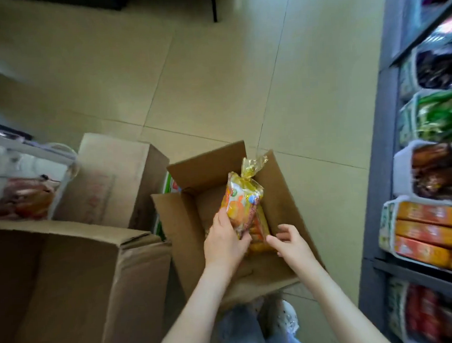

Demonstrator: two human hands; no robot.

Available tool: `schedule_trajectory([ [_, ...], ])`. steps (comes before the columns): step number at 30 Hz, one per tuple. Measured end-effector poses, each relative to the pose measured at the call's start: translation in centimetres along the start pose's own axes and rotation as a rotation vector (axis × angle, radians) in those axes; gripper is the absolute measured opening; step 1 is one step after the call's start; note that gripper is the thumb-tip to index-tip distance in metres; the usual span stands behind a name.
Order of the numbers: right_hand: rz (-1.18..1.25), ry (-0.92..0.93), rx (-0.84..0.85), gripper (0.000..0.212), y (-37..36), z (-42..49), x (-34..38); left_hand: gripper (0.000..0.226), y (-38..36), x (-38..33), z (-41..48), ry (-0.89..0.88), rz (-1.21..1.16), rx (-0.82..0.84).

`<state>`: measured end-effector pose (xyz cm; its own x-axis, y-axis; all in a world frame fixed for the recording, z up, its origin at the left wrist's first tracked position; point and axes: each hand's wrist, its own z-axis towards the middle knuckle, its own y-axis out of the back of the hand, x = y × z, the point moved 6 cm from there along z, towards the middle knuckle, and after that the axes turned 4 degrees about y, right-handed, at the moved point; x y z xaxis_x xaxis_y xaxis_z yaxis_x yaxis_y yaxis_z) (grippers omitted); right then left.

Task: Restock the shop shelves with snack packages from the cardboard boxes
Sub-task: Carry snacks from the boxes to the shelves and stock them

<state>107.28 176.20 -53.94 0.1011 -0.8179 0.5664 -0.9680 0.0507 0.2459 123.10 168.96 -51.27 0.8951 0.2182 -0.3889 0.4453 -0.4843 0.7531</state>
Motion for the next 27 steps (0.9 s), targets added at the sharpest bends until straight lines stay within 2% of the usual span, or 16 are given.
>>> schedule_trajectory([
  [4,0.032,0.148,-0.055,0.053,5.4,-10.1,6.0,0.047,8.5,-6.5,-7.7,-0.004,-0.359,0.124],
  [7,0.034,0.242,-0.076,0.085,9.9,-17.0,8.7,0.031,12.9,-9.3,-12.6,-0.050,-0.592,0.281],
  [11,0.111,0.250,-0.093,0.104,15.5,-26.3,9.3,0.041,16.5,-11.6,-19.4,-0.105,-0.859,0.494],
  [13,0.171,0.265,-0.085,0.124,16.9,-31.4,8.4,0.048,16.9,-12.2,-23.2,-0.146,-0.961,0.639],
  [14,0.232,0.255,-0.078,0.130,17.1,-33.9,7.4,0.056,17.0,-12.5,-25.3,-0.175,-0.981,0.719],
  [15,0.288,0.256,-0.060,0.126,17.2,-36.2,6.1,0.063,17.0,-12.6,-27.6,-0.214,-0.989,0.795],
  [18,0.437,0.332,-0.031,0.088,16.0,-43.3,2.6,0.082,16.6,-12.3,-33.7,-0.254,-0.997,0.952],
  [20,0.516,0.369,-0.076,0.087,15.4,-47.5,0.0,0.088,16.0,-12.0,-37.9,-0.273,-0.946,1.022],
  [24,0.597,0.407,-0.181,0.085,14.6,-55.8,-5.5,0.058,15.5,-12.8,-45.8,-0.352,-0.789,1.016],
  [25,0.601,0.429,-0.217,0.089,14.6,-58.0,-6.7,0.061,15.2,-13.1,-47.4,-0.370,-0.757,1.036],
  [27,0.626,0.468,-0.327,0.097,14.9,-62.6,-9.2,0.083,14.3,-13.8,-50.6,-0.436,-0.686,1.131],
])
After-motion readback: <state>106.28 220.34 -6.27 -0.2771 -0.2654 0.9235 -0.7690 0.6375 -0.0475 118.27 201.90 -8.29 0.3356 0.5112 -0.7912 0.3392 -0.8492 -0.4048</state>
